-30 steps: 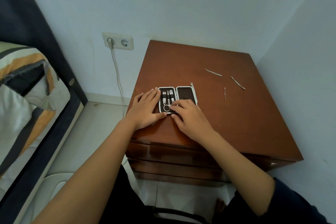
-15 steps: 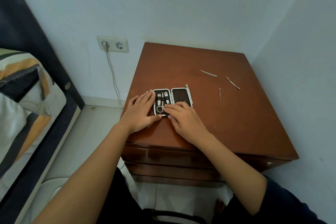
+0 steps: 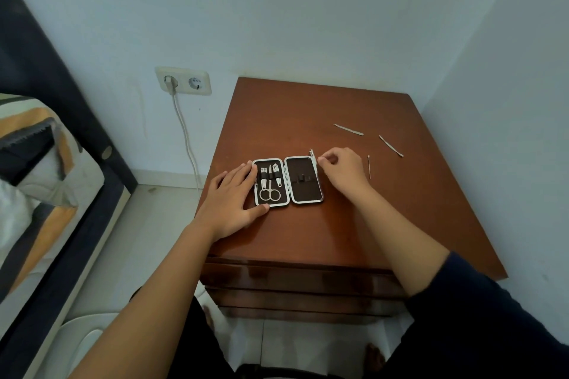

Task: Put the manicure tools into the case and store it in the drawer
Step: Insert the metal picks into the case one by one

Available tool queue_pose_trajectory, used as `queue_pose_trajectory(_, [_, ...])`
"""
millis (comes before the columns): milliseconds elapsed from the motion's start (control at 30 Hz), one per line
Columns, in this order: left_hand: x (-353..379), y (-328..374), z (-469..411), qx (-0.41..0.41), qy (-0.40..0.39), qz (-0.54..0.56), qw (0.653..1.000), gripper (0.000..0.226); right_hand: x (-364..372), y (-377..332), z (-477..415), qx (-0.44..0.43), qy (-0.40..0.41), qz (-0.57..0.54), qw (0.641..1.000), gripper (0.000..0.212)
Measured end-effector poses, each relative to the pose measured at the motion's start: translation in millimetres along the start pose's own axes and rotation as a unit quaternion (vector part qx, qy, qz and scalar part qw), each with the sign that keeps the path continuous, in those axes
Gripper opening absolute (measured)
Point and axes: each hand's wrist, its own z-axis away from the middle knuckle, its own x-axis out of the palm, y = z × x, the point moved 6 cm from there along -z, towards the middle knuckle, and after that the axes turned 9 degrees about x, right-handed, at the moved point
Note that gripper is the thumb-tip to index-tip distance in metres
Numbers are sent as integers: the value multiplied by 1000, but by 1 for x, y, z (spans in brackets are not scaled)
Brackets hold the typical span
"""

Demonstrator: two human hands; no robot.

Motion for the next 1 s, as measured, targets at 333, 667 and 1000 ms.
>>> queue_pose_trajectory(333, [-3,2,1,3,11,13,1000,98,-2,-10,-14,38,-58,55,996,26])
queue_pose_trajectory(667, [-3,2,1,-3,9,10,1000,98,-4,-16,-11,3,-14,-165,986,22])
queue_pose_trajectory(1000, [-4,3,1,-2,13,13,1000,97,13,-43,-12,-87,-43,-223,970,21])
